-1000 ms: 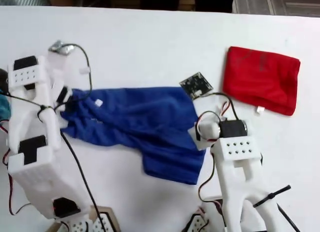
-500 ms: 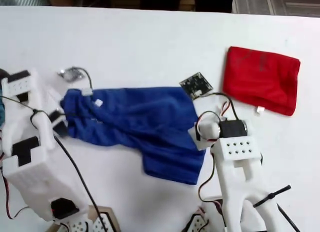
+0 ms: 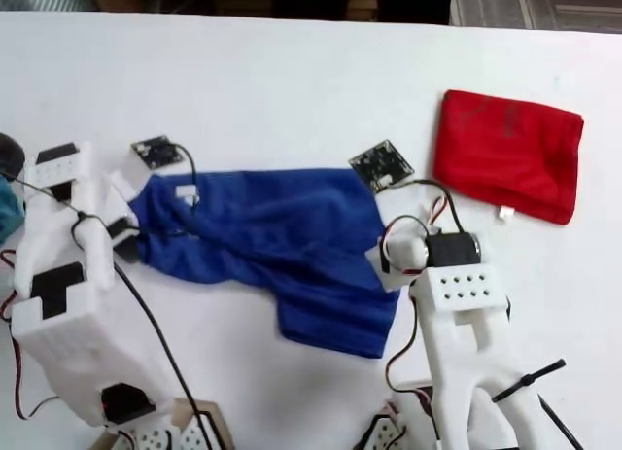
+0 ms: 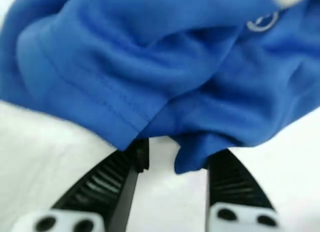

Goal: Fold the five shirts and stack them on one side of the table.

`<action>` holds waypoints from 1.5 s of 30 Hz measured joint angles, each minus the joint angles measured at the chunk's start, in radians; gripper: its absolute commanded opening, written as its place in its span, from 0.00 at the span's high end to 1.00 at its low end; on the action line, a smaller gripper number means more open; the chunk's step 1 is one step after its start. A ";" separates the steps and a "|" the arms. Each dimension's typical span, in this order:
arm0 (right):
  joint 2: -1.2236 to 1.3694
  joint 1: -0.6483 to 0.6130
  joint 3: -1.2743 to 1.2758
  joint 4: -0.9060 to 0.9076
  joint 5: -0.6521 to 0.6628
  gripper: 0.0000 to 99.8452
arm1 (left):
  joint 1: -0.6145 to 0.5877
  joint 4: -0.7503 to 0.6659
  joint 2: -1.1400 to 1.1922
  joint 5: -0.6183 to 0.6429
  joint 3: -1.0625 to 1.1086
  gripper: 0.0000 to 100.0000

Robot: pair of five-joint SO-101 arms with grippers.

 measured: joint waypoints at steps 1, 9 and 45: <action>0.000 0.000 0.000 0.000 0.000 0.98 | 0.005 0.008 0.000 0.000 0.000 0.93; 0.000 0.000 0.000 0.000 0.000 0.98 | 0.035 0.041 0.000 0.000 0.000 0.97; 0.000 0.000 0.000 0.000 0.000 0.98 | 0.000 0.486 0.000 -0.115 -0.450 0.97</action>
